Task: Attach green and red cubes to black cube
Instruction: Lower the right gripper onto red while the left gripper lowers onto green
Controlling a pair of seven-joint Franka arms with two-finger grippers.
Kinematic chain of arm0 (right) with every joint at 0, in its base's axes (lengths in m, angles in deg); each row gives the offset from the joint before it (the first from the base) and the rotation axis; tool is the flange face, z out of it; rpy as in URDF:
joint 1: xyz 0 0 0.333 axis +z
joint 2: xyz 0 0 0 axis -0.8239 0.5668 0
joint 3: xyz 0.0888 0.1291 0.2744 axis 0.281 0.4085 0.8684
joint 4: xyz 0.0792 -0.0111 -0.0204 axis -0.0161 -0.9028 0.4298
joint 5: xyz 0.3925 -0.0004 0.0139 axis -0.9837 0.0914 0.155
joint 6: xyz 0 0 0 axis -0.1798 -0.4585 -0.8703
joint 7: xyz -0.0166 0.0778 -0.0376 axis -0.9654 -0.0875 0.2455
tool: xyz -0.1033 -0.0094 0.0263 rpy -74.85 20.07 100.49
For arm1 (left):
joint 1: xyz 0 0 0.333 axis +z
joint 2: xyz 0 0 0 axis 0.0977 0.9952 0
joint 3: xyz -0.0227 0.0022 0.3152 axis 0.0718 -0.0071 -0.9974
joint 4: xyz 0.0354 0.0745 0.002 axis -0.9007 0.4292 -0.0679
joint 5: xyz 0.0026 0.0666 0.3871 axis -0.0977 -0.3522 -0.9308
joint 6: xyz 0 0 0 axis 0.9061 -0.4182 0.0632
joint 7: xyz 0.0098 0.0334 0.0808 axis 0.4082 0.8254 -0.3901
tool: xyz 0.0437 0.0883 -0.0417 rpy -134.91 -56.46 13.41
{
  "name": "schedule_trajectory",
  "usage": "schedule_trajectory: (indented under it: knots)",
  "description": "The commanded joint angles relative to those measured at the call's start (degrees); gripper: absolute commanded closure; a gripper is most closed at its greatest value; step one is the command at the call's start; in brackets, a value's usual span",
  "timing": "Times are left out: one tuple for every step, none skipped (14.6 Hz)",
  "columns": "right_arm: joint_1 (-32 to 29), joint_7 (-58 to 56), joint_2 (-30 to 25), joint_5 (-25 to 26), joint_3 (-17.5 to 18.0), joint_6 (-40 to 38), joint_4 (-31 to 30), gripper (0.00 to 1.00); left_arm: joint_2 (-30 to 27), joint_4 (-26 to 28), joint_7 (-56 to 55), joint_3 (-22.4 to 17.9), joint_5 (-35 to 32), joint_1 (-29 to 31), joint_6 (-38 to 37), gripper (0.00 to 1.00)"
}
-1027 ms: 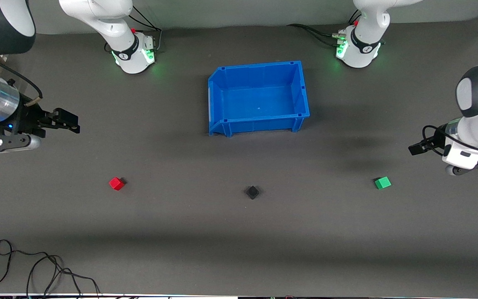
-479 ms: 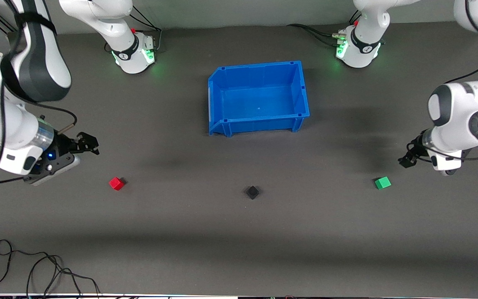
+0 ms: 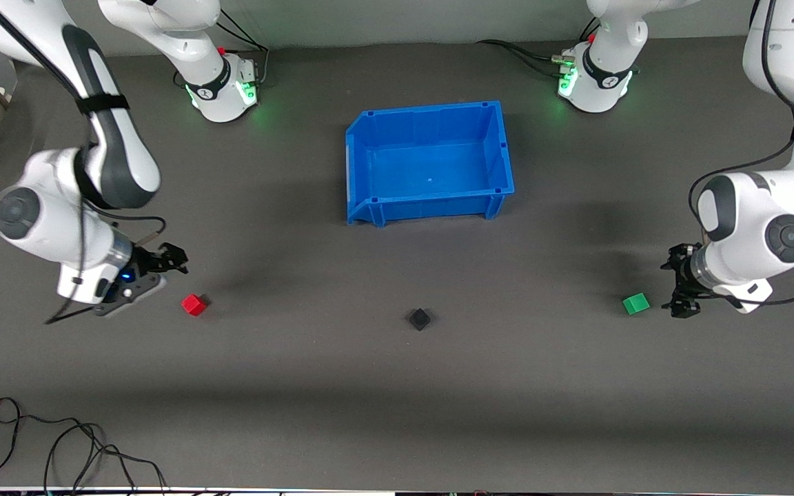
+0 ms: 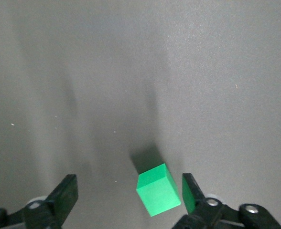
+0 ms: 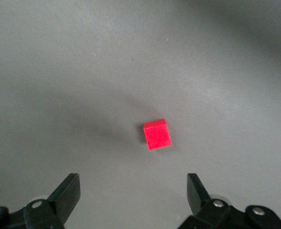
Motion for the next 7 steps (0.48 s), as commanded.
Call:
schedule_trajectory:
  knots:
    - [-0.3,-2.0,4.2,0.5,0.0,5.8,-0.3,0.01,2.2,-1.4,-3.4,-0.2,1.9,-0.7,0.7,0.04]
    - [-0.6,-3.5,5.9,0.5,-0.4,8.1,-0.3,0.01,2.9,-1.2,-6.1,-0.2,3.2,-0.8,3.1,0.08]
    - [-1.2,-4.5,7.7,0.5,-0.7,10.6,-0.4,0.01,4.0,-1.4,-9.1,-0.2,3.6,-0.9,5.1,0.10]
    - [-1.7,-5.1,9.0,0.5,-0.7,12.3,-0.4,0.01,4.7,-1.6,-10.7,-0.2,3.6,-1.3,6.1,0.10]
    - [-1.8,-5.3,10.0,0.5,-0.7,13.6,-0.4,0.01,4.8,-1.5,-10.8,-0.2,3.6,-1.6,6.4,0.10]
    - [-1.8,-6.0,10.7,0.5,-0.7,14.8,-0.5,0.01,4.8,-1.6,-10.8,-0.2,3.6,-1.6,6.0,0.10]
    - [-1.8,-6.3,11.5,0.5,-0.7,16.1,-0.6,0.01,4.8,-1.6,-10.9,-0.2,3.6,-1.6,5.9,0.10]
